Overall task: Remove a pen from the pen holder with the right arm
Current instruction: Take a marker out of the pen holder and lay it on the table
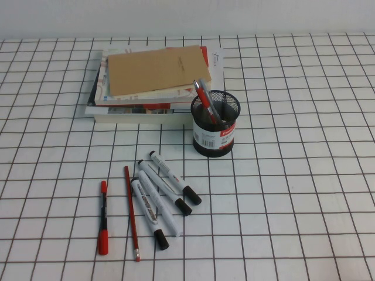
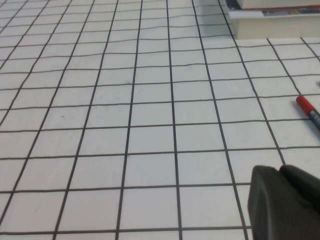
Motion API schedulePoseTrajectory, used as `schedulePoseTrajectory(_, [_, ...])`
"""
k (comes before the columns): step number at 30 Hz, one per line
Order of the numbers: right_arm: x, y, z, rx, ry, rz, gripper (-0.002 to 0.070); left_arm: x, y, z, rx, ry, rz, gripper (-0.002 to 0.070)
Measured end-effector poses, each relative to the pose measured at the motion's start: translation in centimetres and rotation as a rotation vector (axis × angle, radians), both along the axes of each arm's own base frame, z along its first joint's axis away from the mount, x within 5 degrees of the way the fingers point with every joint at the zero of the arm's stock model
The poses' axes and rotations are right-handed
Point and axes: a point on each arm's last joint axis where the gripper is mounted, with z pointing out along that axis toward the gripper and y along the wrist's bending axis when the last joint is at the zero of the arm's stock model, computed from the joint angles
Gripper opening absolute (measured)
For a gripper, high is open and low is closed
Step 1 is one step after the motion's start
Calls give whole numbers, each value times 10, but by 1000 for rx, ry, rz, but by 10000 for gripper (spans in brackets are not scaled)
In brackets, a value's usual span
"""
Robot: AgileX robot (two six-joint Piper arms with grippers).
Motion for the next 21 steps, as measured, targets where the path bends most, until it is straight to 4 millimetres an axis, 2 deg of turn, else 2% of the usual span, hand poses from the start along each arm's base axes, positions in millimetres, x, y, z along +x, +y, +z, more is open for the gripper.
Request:
schedulePoseTrajectory(3, [1, 2, 3, 83, -20, -4, -16, 0, 0, 0, 0, 0, 0, -4])
schedulePoseTrajectory(13, [3, 0, 22, 539, -142, -82, -16, 0, 0, 0, 0, 0, 0, -4])
schedulePoseTrajectory(21, [4, -2, 25, 644, -159, -107, -16, 0, 0, 0, 0, 0, 0, -4])
